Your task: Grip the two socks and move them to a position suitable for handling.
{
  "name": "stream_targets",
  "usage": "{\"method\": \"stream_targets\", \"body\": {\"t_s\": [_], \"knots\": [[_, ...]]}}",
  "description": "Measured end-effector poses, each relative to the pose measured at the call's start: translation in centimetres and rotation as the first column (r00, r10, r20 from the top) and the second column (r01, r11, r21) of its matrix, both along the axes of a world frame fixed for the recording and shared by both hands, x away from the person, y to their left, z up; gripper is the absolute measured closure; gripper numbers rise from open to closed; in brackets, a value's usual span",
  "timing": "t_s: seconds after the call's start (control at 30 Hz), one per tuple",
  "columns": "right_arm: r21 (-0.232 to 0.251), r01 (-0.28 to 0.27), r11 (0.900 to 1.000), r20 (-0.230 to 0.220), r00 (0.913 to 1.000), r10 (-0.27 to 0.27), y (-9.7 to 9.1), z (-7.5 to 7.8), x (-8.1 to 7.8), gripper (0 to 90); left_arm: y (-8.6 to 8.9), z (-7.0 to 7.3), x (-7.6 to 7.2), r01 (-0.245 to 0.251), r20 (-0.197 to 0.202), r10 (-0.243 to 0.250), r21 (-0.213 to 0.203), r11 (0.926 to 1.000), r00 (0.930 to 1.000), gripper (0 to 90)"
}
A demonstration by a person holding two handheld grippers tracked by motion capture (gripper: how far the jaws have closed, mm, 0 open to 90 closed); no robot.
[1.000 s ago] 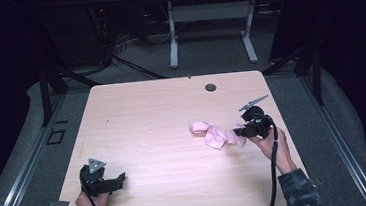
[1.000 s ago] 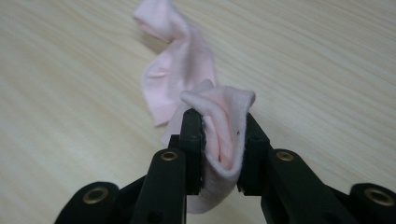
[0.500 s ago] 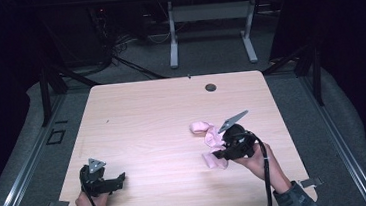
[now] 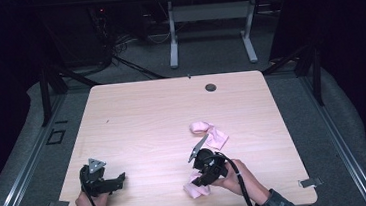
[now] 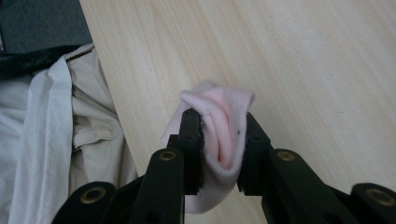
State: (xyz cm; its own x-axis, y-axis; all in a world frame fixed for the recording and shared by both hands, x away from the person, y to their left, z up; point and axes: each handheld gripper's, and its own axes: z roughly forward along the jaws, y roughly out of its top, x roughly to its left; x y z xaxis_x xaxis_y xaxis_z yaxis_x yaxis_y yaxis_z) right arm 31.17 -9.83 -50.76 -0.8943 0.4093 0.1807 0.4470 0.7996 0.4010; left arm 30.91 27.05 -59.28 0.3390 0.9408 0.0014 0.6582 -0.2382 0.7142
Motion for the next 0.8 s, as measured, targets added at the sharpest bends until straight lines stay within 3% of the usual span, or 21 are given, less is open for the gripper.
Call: {"method": "stream_targets", "body": {"t_s": [0.13,0.2,0.23,0.37,0.43,0.5,0.53,0.6,0.67,0.77,0.8], "knots": [[0.006,-0.011,0.9999,-0.034,0.9994,0.012,0.8,-1.6,-0.1,73.1,0.0,0.0,0.0,0.000,0.000,0.000,0.000,1.0000,1.0000,1.2],[0.008,-0.011,0.9999,-0.030,0.9995,0.012,1.0,-2.0,-0.2,65.6,0.0,0.0,0.0,0.000,0.000,0.000,0.000,1.0000,1.0000,1.2],[-0.008,-0.019,0.9998,-0.030,0.9994,0.019,0.9,-1.9,-0.1,58.5,0.0,0.0,0.0,0.000,0.000,0.000,0.000,1.0000,1.0000,1.2],[0.046,-0.022,0.9987,-0.027,0.9994,0.023,-0.2,-1.0,-0.2,27.1,0.0,0.0,0.0,0.000,0.000,0.000,0.000,1.0000,1.0000,1.2],[0.061,0.004,0.9981,-0.016,0.9999,-0.003,-1.0,-0.1,-0.1,13.6,0.0,0.0,0.0,0.000,0.000,0.000,0.000,1.0000,1.0000,1.2],[0.074,0.011,0.9972,-0.014,0.9999,-0.010,-1.6,0.6,0.2,11.3,0.0,0.0,0.0,0.000,0.000,0.000,0.000,1.0000,1.0000,1.2],[0.100,0.039,0.9943,-0.012,0.9992,-0.038,-2.3,1.1,0.4,6.4,0.0,0.0,0.0,0.000,0.000,0.000,0.000,1.0000,1.0000,1.2],[0.095,0.064,0.9934,0.015,0.9978,-0.065,-3.1,1.8,1.0,5.5,0.0,0.0,0.0,0.000,0.000,0.000,0.000,1.0000,1.0000,1.2],[0.112,0.082,0.9903,0.012,0.9964,-0.084,-3.5,2.0,1.3,4.8,0.0,0.0,0.0,0.000,0.000,0.000,0.000,1.0000,1.0000,1.2],[0.106,0.154,0.9823,0.053,0.9857,-0.160,-4.6,2.5,2.7,2.5,0.0,0.0,0.0,0.000,0.000,0.000,0.000,1.0000,1.0000,1.2],[0.084,0.201,0.9759,0.089,0.9739,-0.209,-5.3,2.5,4.1,0.9,0.0,0.0,0.0,0.000,0.000,0.000,0.000,1.0000,1.0000,1.2]]}}
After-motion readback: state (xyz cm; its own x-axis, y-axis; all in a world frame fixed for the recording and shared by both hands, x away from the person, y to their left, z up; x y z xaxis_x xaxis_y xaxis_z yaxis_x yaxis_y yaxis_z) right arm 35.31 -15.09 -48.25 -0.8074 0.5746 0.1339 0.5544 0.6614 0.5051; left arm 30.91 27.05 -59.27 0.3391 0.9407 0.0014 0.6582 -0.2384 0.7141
